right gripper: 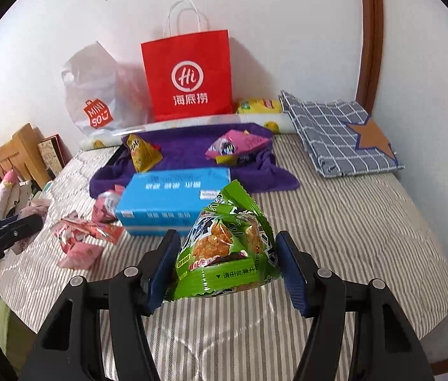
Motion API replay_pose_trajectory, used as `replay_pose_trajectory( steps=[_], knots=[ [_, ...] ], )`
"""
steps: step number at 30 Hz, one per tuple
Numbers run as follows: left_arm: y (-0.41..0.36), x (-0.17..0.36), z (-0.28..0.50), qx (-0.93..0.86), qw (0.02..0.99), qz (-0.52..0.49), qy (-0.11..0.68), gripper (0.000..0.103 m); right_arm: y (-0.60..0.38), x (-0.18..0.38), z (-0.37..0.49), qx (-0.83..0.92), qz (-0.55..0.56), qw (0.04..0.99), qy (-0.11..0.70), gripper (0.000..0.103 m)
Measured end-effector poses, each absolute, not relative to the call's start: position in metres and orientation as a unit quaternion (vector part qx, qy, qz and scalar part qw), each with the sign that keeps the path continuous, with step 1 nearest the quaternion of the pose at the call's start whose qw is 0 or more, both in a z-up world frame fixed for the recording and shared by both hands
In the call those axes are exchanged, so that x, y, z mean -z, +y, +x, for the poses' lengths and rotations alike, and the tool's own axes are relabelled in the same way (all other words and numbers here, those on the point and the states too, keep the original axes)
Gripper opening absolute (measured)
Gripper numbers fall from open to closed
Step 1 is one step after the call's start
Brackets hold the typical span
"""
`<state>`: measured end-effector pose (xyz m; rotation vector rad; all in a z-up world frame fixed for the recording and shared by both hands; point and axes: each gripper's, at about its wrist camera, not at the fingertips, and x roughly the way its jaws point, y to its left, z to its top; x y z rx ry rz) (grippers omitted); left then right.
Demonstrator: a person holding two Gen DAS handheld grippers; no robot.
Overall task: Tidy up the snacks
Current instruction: 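Lift both held packets and carry them toward the purple towel, then lower the pink wafer packet and green bag onto the purple towel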
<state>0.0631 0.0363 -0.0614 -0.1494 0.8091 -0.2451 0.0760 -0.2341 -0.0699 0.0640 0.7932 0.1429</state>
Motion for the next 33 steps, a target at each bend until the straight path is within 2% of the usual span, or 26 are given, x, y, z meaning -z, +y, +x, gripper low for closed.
replay_pose_trajectory(
  steps=[17,33],
  knots=[
    [0.022,0.046,0.136,0.124,0.909,-0.074,0.390,0.034,-0.220,0.044,0.153,-0.079,0.010,0.928,0.365,0.062],
    [0.032,0.057,0.234,0.107,0.909,-0.075,0.397,0.034,-0.210,0.069,0.264,-0.091,0.012,0.918,0.387,0.062]
  ],
)
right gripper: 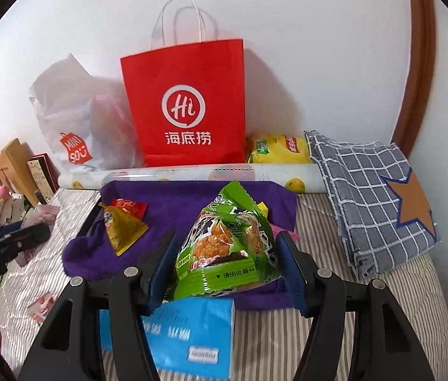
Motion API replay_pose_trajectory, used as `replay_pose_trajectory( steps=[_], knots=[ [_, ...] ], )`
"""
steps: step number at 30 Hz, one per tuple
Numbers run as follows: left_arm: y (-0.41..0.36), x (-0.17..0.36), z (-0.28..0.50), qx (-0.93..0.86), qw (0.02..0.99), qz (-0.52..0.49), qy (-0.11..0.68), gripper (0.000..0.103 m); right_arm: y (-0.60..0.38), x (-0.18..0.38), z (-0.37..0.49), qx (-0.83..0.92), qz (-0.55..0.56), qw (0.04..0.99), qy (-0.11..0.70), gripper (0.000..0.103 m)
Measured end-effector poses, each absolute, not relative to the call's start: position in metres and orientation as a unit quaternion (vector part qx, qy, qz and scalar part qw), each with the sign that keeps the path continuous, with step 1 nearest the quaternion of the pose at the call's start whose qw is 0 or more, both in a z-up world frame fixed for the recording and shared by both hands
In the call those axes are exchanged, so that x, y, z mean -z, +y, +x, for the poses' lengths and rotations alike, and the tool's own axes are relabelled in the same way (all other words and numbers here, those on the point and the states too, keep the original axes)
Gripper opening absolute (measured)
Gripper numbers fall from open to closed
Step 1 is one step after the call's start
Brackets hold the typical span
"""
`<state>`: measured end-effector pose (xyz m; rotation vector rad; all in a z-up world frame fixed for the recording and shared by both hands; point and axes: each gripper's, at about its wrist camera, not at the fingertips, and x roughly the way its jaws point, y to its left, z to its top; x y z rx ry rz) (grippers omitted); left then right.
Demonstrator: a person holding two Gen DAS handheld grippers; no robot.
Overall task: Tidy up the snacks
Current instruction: 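Lower the pink wafer packet and green bag onto the purple towel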
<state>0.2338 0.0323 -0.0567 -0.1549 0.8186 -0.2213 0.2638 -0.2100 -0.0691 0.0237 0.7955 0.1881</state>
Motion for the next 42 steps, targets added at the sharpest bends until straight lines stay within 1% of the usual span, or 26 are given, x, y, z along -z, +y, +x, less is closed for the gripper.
replay_pose_trajectory(
  steps=[12,19,22,25,26,37,42],
  knots=[
    [0.045,0.110,0.286,0.087,0.892,-0.083,0.437,0.034,-0.221,0.136,0.315,-0.082,-0.002,0.885,0.459,0.062],
    [0.049,0.131,0.299,0.085,0.883,-0.090,0.453,0.034,-0.214,0.150,0.334,-0.087,-0.017,0.880,0.467,0.060],
    [0.051,0.137,0.302,0.083,0.878,-0.091,0.462,0.034,-0.215,0.155,0.337,-0.091,-0.010,0.878,0.470,0.057],
    [0.052,0.141,0.305,0.084,0.876,-0.096,0.465,0.034,-0.217,0.162,0.340,-0.103,0.005,0.871,0.480,0.048],
    [0.052,0.142,0.305,0.084,0.876,-0.096,0.466,0.034,-0.218,0.163,0.340,-0.105,0.009,0.870,0.481,0.048],
    [0.052,0.154,0.309,0.084,0.868,-0.101,0.479,0.034,-0.220,0.156,0.328,-0.112,0.014,0.885,0.452,0.048],
    [0.050,0.156,0.310,0.085,0.866,-0.098,0.482,0.035,-0.217,0.152,0.324,-0.117,0.016,0.890,0.440,0.054]
  ],
)
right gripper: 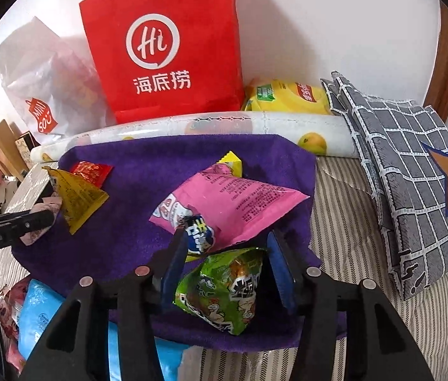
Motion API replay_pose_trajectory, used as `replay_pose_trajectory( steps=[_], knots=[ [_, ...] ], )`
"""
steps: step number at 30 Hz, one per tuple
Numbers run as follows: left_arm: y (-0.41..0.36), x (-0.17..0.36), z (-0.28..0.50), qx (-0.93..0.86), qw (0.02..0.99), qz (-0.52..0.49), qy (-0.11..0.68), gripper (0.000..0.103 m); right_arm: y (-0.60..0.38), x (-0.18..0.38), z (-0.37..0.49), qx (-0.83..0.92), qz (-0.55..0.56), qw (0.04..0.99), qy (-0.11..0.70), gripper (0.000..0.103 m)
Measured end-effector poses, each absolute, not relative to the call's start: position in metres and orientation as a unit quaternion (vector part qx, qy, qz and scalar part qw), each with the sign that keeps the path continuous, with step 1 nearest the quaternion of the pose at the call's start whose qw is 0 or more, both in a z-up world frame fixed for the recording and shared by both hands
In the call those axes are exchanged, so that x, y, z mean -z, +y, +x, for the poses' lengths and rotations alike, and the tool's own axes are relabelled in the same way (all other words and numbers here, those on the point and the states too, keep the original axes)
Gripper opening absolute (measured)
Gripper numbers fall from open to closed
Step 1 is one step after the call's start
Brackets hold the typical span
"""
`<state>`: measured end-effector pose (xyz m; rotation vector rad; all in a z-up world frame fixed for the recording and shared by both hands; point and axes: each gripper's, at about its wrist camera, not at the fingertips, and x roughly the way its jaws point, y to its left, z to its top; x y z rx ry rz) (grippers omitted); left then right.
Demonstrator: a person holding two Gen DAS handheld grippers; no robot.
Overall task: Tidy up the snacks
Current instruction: 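Lower the pink wafer packet and green bag onto the purple towel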
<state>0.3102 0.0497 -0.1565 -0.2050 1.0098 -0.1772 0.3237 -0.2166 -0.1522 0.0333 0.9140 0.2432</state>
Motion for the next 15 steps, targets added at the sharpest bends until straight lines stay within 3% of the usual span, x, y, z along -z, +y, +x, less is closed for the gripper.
replay_pose_trajectory(
  steps=[15],
  knots=[
    [0.0471,0.1571,0.3089,0.081,0.869,-0.090,0.480,0.035,-0.2170,0.1478,0.3155,-0.115,0.023,0.896,0.429,0.056]
  ],
)
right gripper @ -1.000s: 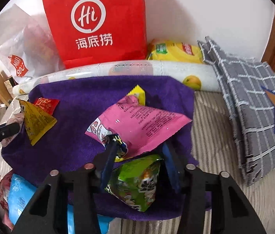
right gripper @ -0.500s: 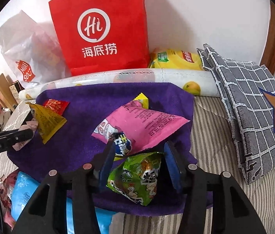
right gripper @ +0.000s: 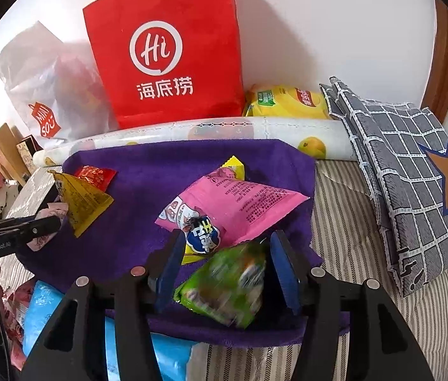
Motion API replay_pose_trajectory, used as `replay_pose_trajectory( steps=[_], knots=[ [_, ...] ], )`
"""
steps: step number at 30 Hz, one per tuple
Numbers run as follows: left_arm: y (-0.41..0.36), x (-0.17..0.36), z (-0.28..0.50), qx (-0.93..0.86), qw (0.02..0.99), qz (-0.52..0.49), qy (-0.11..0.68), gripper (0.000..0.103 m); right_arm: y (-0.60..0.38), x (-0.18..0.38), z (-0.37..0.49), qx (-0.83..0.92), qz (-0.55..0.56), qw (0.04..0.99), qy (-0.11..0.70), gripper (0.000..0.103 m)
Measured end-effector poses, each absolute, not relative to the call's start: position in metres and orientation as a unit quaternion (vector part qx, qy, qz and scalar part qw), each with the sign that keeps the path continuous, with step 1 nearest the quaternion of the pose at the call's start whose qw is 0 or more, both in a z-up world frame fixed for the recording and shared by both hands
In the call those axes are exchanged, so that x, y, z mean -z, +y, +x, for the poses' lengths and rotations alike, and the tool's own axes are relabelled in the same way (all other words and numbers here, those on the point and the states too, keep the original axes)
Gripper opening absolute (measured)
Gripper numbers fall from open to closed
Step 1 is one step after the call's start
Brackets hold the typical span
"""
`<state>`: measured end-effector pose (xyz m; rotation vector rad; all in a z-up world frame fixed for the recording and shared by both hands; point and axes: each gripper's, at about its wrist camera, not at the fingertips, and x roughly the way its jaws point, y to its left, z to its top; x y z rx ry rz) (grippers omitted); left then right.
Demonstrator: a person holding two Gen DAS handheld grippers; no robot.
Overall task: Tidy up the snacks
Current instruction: 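Lower the pink wafer packet and green bag onto the purple towel, then open both tools to release the packets on the towel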
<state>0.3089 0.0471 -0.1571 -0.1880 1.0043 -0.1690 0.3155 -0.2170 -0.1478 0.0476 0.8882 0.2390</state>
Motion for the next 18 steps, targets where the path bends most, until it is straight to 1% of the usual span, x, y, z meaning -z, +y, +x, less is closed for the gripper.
replay_pose_trajectory(
  steps=[3,4,5,7,12,18],
  knots=[
    [0.046,0.157,0.309,0.081,0.869,-0.088,0.481,0.037,-0.216,0.146,0.313,-0.113,0.021,0.897,0.426,0.056],
    [0.044,0.157,0.309,0.082,0.868,-0.086,0.482,0.041,-0.215,0.145,0.312,-0.112,0.020,0.898,0.426,0.056],
    [0.043,0.157,0.308,0.082,0.868,-0.083,0.483,0.048,-0.214,0.144,0.311,-0.112,0.020,0.898,0.424,0.056],
    [0.039,0.157,0.307,0.079,0.871,-0.073,0.479,0.053,-0.213,0.143,0.307,-0.115,0.020,0.899,0.421,0.056],
    [0.034,0.155,0.304,0.074,0.872,-0.067,0.479,0.054,-0.209,0.139,0.300,-0.118,0.016,0.903,0.414,0.056],
    [0.029,0.144,0.295,0.074,0.884,-0.058,0.458,0.057,-0.205,0.140,0.294,-0.120,0.035,0.902,0.414,0.058]
  ],
)
